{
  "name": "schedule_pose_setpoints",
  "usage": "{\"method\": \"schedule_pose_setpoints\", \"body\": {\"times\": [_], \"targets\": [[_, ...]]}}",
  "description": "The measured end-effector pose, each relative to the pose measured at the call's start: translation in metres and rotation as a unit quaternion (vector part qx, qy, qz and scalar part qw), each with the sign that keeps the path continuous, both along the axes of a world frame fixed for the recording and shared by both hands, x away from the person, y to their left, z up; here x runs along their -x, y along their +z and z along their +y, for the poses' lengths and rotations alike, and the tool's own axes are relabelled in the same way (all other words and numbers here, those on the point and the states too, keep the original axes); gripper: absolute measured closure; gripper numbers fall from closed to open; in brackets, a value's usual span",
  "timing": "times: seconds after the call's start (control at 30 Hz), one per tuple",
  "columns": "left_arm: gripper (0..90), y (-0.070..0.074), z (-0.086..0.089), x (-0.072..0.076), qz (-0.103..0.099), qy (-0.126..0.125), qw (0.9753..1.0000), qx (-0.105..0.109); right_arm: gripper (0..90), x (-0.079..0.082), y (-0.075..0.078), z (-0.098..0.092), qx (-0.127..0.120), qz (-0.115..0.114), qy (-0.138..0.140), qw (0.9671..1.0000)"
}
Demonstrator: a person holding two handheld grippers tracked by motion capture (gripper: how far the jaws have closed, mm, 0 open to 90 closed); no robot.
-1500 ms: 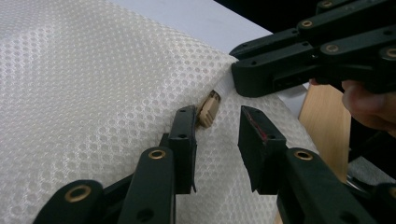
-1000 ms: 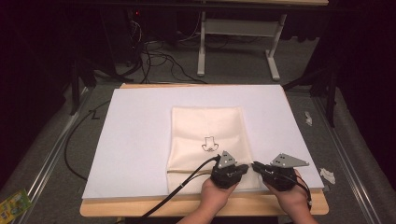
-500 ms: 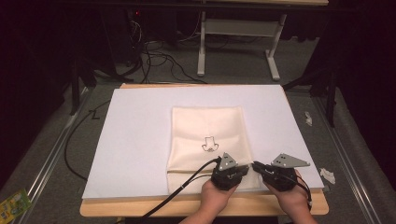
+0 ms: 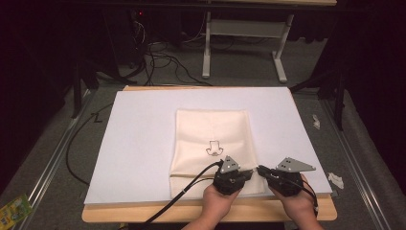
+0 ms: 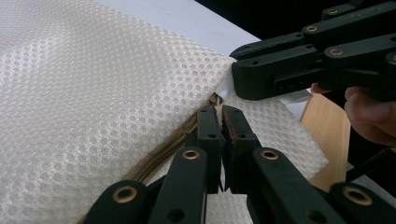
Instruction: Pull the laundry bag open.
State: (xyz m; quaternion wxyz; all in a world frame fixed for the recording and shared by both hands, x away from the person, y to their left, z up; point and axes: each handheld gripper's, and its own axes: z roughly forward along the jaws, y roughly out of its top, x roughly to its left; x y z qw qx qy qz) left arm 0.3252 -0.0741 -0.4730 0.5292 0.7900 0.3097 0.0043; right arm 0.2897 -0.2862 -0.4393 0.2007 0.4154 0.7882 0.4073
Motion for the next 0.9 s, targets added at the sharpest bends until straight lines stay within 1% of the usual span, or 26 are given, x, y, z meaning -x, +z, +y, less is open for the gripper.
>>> {"method": "schedule_pose_setpoints", "body": {"times": [0.07, 0.17, 0.2, 0.23, 0.27, 0.3, 0.33, 0.37, 0.4, 0.43, 0.5, 0.6, 0.67, 0.7, 0.73, 0.77, 0.8, 0.83, 0.87, 0.9], "targets": [[87.5, 0.000, 0.002, 0.000, -0.001, 0.000, 1.0000, -0.004, 86.3, 0.000, 0.000, 0.002, 0.002, -0.001, 0.002, 1.0000], [87.6, 0.001, 0.006, 0.001, 0.003, 0.000, 1.0000, -0.002, 86.6, 0.000, 0.000, 0.006, 0.008, -0.007, 0.003, 0.9999], [87.7, 0.002, 0.008, 0.000, 0.004, 0.002, 1.0000, -0.005, 86.9, 0.001, 0.001, 0.008, 0.011, -0.009, 0.000, 0.9999], [87.7, 0.002, 0.009, 0.000, 0.003, 0.003, 1.0000, -0.004, 86.9, 0.001, 0.001, 0.008, 0.011, -0.009, 0.000, 0.9999], [87.7, 0.002, 0.013, 0.000, 0.013, 0.010, 0.9998, -0.007, 86.9, 0.000, 0.002, 0.006, 0.013, -0.014, -0.010, 0.9998], [87.7, 0.001, 0.018, -0.001, 0.018, 0.018, 0.9997, -0.006, 86.9, 0.000, 0.002, 0.006, 0.013, -0.014, -0.010, 0.9998], [87.7, -0.001, 0.023, -0.002, 0.022, 0.024, 0.9994, -0.008, 86.9, -0.002, 0.003, -0.003, 0.009, -0.018, -0.033, 0.9992], [87.7, -0.002, 0.027, -0.003, 0.023, 0.029, 0.9993, -0.013, 86.9, -0.002, 0.003, -0.003, 0.009, -0.018, -0.033, 0.9992], [87.7, -0.003, 0.033, -0.004, 0.026, 0.034, 0.9990, -0.016, 86.9, -0.003, 0.002, -0.008, 0.004, -0.015, -0.038, 0.9992], [87.7, -0.005, 0.040, -0.005, 0.027, 0.039, 0.9986, -0.022, 86.8, -0.004, 0.001, -0.014, -0.003, -0.011, -0.040, 0.9991], [87.6, -0.004, 0.050, -0.004, 0.025, 0.043, 0.9981, -0.037, 86.6, -0.005, -0.004, -0.024, -0.001, -0.006, -0.044, 0.9990], [87.6, -0.001, 0.067, -0.003, 0.025, 0.046, 0.9972, -0.054, 86.5, -0.006, -0.003, -0.026, -0.007, -0.003, -0.050, 0.9987], [87.6, 0.001, 0.081, -0.003, 0.012, 0.052, 0.9963, -0.067, 86.5, -0.006, -0.003, -0.026, -0.008, -0.005, -0.051, 0.9987], [87.5, 0.002, 0.089, -0.004, 0.013, 0.055, 0.9957, -0.073, 86.5, -0.006, -0.003, -0.026, -0.006, -0.005, -0.051, 0.9987], [87.5, 0.003, 0.097, -0.006, 0.020, 0.049, 0.9963, -0.068, 86.4, -0.007, -0.003, -0.026, -0.012, 0.000, -0.045, 0.9989], [87.5, 0.004, 0.103, -0.006, 0.020, 0.050, 0.9956, -0.077, 86.4, -0.007, -0.003, -0.026, -0.012, 0.000, -0.045, 0.9989], [87.5, 0.005, 0.108, -0.005, 0.019, 0.045, 0.9957, -0.079, 86.4, -0.007, -0.004, -0.025, -0.008, -0.002, -0.044, 0.9990], [87.5, 0.008, 0.111, -0.004, 0.016, 0.040, 0.9952, -0.088, 86.3, -0.006, -0.004, -0.023, -0.012, 0.002, -0.039, 0.9992], [87.5, 0.009, 0.112, -0.003, 0.013, 0.040, 0.9948, -0.093, 86.4, -0.006, -0.004, -0.019, -0.007, 0.002, -0.036, 0.9993], [87.4, 0.011, 0.116, -0.003, 0.017, 0.033, 0.9946, -0.097, 86.4, -0.006, -0.004, -0.016, 0.000, -0.001, -0.032, 0.9995]]}}
